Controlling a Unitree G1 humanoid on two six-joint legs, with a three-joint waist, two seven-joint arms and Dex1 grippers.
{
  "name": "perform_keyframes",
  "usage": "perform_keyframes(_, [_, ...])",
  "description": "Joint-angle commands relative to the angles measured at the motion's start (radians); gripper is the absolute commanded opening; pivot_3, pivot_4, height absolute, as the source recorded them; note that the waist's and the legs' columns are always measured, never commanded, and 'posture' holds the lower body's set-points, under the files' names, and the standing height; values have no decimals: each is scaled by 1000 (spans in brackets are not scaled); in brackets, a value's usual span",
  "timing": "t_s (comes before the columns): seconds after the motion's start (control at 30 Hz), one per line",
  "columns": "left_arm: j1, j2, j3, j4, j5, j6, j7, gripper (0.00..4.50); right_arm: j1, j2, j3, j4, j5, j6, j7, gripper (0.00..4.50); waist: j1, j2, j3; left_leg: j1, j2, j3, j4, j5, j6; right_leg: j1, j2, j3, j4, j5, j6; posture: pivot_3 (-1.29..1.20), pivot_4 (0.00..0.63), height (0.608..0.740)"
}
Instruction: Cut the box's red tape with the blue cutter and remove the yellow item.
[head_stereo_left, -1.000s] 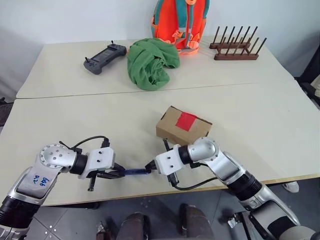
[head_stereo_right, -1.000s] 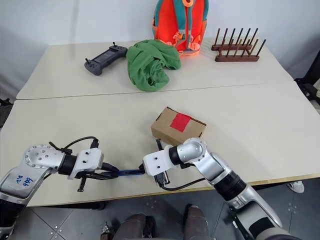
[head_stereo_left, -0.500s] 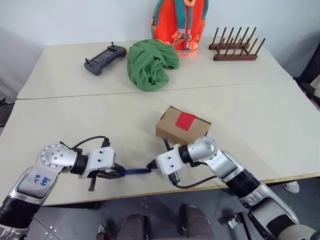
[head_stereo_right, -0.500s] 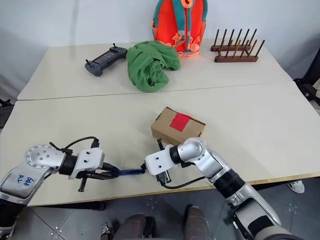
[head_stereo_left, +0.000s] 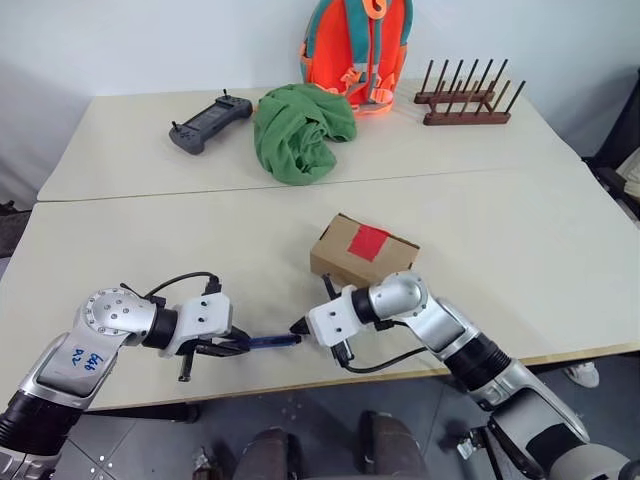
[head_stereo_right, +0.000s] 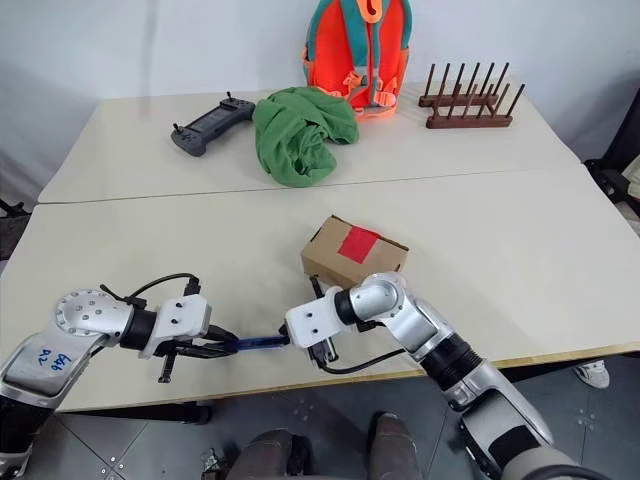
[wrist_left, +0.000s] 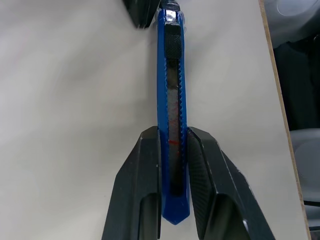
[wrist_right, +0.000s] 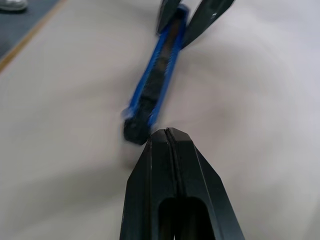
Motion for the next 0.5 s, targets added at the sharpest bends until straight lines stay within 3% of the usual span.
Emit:
perform_keyframes(0.03, [23, -7, -27, 10, 34, 16, 32, 408, -20, 3, -25, -73, 14, 17, -8, 12, 2, 0, 0, 0, 0, 0, 0, 0, 0, 0, 0, 0, 0, 0, 0, 0, 150, 740])
perform_keyframes(0.5, [-3, -24, -38, 47, 48, 4, 43, 408, 37, -47, -24, -159, 31, 81, 33, 12, 3, 0, 0, -1, 0, 0, 0, -1, 0, 0, 0, -1, -1, 0, 0, 0, 150, 740])
